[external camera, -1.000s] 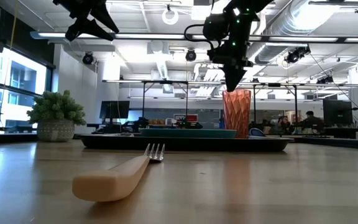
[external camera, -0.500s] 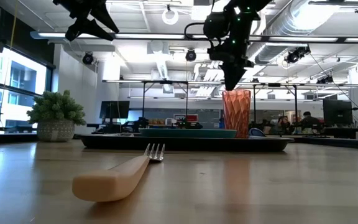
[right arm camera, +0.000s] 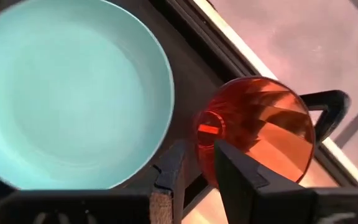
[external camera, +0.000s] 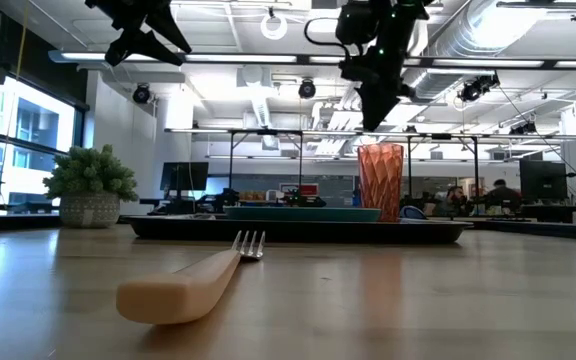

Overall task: Pick and place plate/cup/fork/spoon on tray
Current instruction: Put the light brown fork on the black table tray

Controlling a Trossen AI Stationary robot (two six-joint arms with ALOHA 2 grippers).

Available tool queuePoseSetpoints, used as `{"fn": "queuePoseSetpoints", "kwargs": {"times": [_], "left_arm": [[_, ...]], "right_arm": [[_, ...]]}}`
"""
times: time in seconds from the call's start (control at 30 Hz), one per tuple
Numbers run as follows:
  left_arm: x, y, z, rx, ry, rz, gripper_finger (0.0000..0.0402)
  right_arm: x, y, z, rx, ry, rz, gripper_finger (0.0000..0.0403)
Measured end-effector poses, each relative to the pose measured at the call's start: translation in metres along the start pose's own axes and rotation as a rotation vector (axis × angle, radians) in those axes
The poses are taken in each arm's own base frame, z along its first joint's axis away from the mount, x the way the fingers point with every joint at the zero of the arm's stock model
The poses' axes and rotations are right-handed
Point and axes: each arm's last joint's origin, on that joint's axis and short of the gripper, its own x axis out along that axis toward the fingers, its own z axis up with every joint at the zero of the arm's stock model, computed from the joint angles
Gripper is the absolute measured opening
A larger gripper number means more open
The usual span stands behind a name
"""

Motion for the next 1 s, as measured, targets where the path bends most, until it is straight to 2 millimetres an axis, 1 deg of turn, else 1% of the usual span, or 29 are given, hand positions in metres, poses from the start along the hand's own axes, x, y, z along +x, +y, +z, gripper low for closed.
{"fn": "queuePoseSetpoints", "kwargs": {"times": [0.17, 0.33, 0.5, 0.63, 0.77, 0.9, 1.0], "left_arm": [[0.000, 0.001, 0.000, -0.003, -0.014, 0.022, 0.0129], [0.000, 0.001, 0.001, 0.004, -0.033, 0.051, 0.0132], [0.000, 0.002, 0.001, 0.046, -0.034, 0.058, 0.0154], [0.000, 0.002, 0.001, -0.030, -0.049, 0.075, 0.0180], [0.000, -0.001, 0.000, -0.067, -0.025, 0.029, 0.0190], [0.001, -0.009, -0.004, -0.081, 0.009, -0.033, 0.0188], [-0.001, -0.018, -0.006, -0.086, -0.001, -0.093, 0.0185]], "right_arm": [[-0.015, 0.002, -0.002, 0.051, -0.035, 0.072, 0.0075], [-0.035, 0.011, -0.009, 0.065, -0.081, 0.122, 0.0075], [-0.059, 0.023, -0.017, 0.075, -0.147, 0.159, 0.0075], [-0.077, 0.033, -0.024, 0.098, -0.192, 0.204, 0.0075], [-0.094, 0.043, -0.031, 0.131, -0.239, 0.259, 0.0075], [-0.110, 0.051, -0.037, 0.165, -0.291, 0.321, 0.0075], [-0.121, 0.057, -0.040, 0.168, -0.334, 0.367, 0.0075]]}}
